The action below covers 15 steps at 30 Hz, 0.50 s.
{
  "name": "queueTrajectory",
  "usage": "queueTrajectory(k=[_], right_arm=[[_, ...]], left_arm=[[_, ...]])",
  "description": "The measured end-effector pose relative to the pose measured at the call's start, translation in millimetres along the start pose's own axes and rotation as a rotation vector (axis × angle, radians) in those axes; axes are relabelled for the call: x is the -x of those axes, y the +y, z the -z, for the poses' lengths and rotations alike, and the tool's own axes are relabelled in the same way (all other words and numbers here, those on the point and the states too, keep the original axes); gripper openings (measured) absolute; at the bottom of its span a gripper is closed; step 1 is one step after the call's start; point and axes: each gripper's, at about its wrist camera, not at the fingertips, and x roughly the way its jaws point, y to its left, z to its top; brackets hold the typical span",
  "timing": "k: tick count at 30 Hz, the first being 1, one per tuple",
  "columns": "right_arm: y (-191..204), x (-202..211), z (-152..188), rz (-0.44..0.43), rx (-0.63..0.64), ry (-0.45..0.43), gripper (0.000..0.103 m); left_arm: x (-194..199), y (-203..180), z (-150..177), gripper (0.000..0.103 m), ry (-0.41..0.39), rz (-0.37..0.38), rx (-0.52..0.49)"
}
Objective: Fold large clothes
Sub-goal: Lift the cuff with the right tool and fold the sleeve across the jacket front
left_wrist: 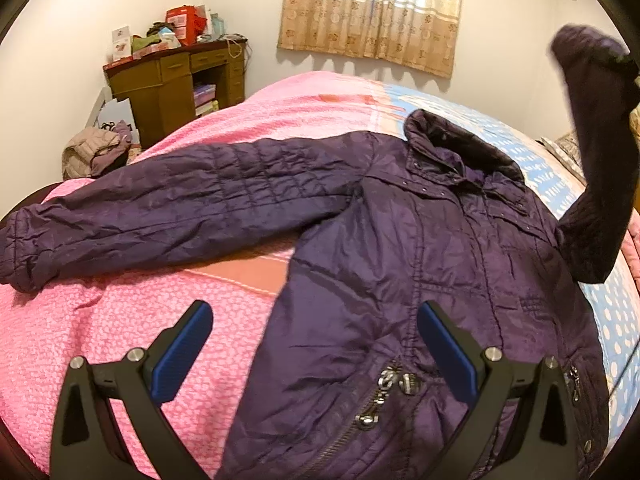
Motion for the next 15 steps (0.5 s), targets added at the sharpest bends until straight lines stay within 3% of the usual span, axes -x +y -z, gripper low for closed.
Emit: queueTrajectory(k=[7, 8, 11, 13, 15], right_arm=[[42.5, -106.6, 87.3, -0.122, -0.030, 0.228, 0.034], [42.3, -115.4, 97.0, -0.143, -0.055, 0.254, 0.039], [40.1, -122.0, 119.5, -0.226, -0.165, 0.273, 0.080], [36.8, -108.4, 125.2, -0.262, -0.168, 0.263, 0.081], [32.3, -86.7, 126.0, -0.244, -0.145, 0.238, 0.081]], left_arm=[[-0.8, 14.4, 0.9, 0.103, 0.004, -0.030, 0.011], [-1.5, 15.2, 1.2, 0.103, 0.007, -0.035, 0.008], [-3.0, 17.6, 1.1, 0.103, 0.014, -0.051, 0.001], [-3.8, 17.9, -1.0, 0.103, 0.014, -0.060, -0.010], [-3.6, 16.2, -4.7, 0.103, 0.011, -0.066, -0.024]])
